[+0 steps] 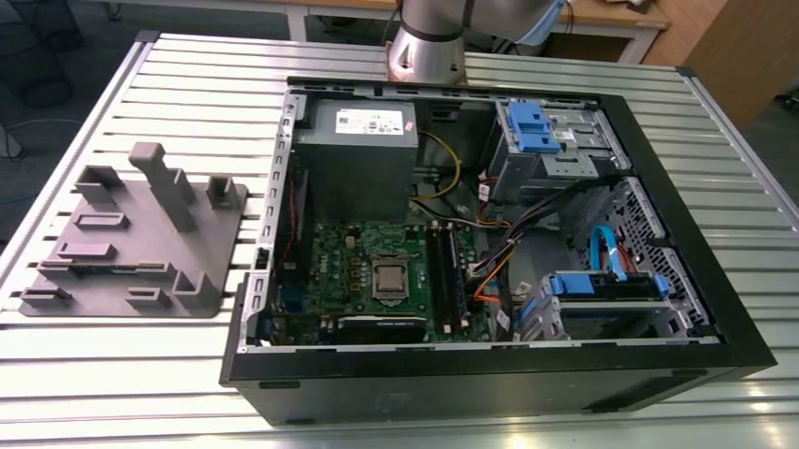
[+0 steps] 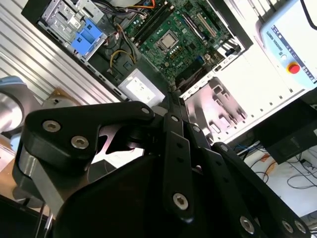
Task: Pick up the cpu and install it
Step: 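Install the first cpu locking lever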
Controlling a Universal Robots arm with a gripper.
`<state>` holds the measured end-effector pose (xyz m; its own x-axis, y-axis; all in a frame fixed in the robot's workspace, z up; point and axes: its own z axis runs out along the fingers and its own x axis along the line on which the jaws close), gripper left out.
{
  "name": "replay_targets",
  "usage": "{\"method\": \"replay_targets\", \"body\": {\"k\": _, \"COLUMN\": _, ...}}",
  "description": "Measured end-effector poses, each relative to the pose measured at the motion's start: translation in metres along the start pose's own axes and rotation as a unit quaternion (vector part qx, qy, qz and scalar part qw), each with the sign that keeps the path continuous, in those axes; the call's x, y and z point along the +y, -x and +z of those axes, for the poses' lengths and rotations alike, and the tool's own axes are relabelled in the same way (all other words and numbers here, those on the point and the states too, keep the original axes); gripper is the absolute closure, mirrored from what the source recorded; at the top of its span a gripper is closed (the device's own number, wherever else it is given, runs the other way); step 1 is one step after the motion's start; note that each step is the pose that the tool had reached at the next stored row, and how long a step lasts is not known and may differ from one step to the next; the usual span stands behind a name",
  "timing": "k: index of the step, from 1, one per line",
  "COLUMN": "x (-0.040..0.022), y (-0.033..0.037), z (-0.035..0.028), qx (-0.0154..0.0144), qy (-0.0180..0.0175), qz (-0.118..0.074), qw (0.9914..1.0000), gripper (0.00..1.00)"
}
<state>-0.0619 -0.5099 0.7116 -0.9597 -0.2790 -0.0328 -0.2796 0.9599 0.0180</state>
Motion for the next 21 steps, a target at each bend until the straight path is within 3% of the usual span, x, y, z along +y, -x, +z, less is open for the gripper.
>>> {"method": "replay_targets", "body": {"k": 14, "x": -0.0005, "y": -0.0008, "z": 0.0254, "qx": 0.0000, "qy": -0.0001, "qz": 0.000, "qw": 1.00000, "gripper": 0.89}}
{"method": "replay_targets", "body": {"k": 21, "x": -0.0008, "y": -0.0014, "z": 0.0438, "qx": 0.0000, "qy": -0.0001, "qz": 0.000, "qw": 1.00000, "gripper": 0.89}}
